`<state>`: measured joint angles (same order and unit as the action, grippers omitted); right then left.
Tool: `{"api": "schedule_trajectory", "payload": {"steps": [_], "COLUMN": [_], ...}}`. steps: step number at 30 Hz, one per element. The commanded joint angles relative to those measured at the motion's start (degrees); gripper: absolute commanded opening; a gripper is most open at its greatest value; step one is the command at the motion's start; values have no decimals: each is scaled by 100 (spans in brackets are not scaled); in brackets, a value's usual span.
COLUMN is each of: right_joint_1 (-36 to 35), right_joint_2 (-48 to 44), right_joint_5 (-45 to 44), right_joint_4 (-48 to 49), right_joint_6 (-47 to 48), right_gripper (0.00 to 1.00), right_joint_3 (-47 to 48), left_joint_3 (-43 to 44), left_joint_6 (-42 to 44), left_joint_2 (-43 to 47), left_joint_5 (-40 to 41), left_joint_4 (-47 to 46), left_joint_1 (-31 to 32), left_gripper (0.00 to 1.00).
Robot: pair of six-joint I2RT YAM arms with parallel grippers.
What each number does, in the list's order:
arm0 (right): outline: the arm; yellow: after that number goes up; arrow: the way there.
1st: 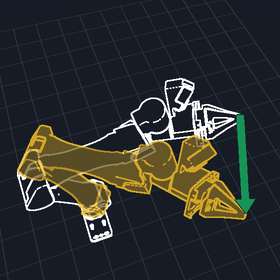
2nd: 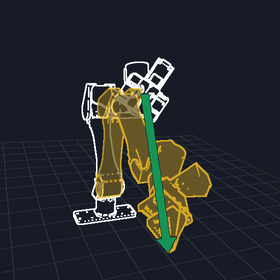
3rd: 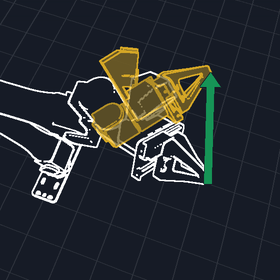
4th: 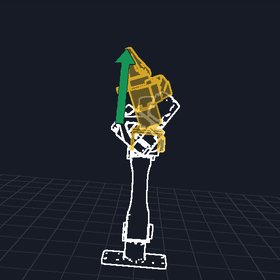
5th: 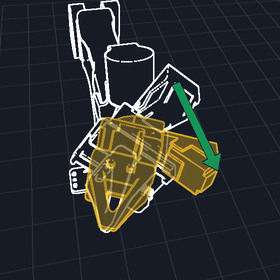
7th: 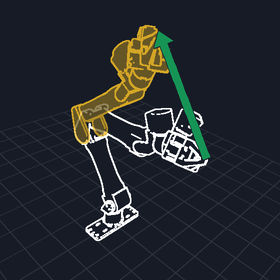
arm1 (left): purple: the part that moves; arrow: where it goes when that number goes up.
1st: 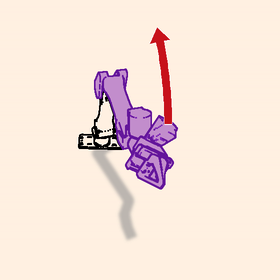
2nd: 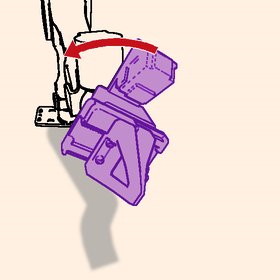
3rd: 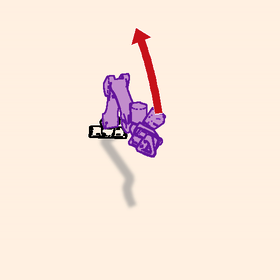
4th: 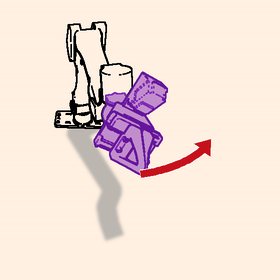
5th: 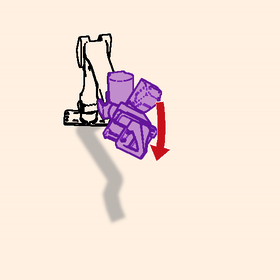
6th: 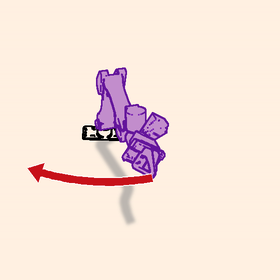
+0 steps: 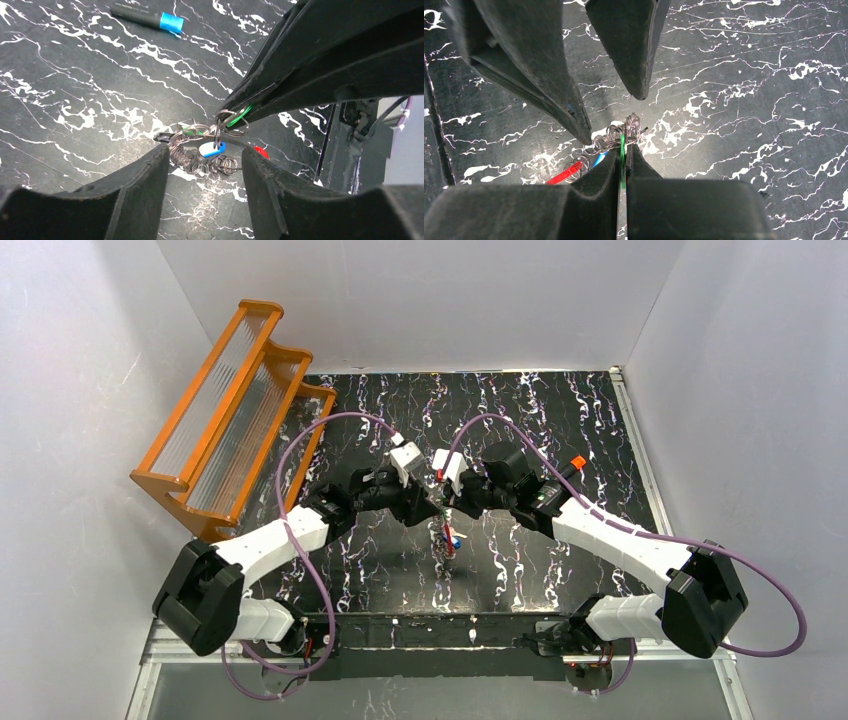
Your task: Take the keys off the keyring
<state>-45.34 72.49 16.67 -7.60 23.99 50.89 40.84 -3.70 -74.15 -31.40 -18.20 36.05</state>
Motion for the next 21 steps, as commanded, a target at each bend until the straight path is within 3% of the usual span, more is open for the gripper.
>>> {"api": "schedule_trajectory", "payload": {"steps": [1, 13, 21], "right_joint_1": [38, 47, 99], "right_joint_2": [-133, -266, -469], "right_joint_5": [147, 233, 112], "right_joint_4": [277, 477, 522], "right_joint_6": [-40, -191, -340], "right_gripper": [1, 1, 1], "right_joint_3": [139, -125, -334], "left_joint_3": [102, 286, 281], "left_joint_6": [248, 344, 509], "left_joint_2": [-203, -503, -473], "left_joint_5": [-398, -854, -1020], "left_joint_4": [-140, -343, -300], "left_joint_1": [-29, -28, -28], "left_gripper": [51, 35, 5]}}
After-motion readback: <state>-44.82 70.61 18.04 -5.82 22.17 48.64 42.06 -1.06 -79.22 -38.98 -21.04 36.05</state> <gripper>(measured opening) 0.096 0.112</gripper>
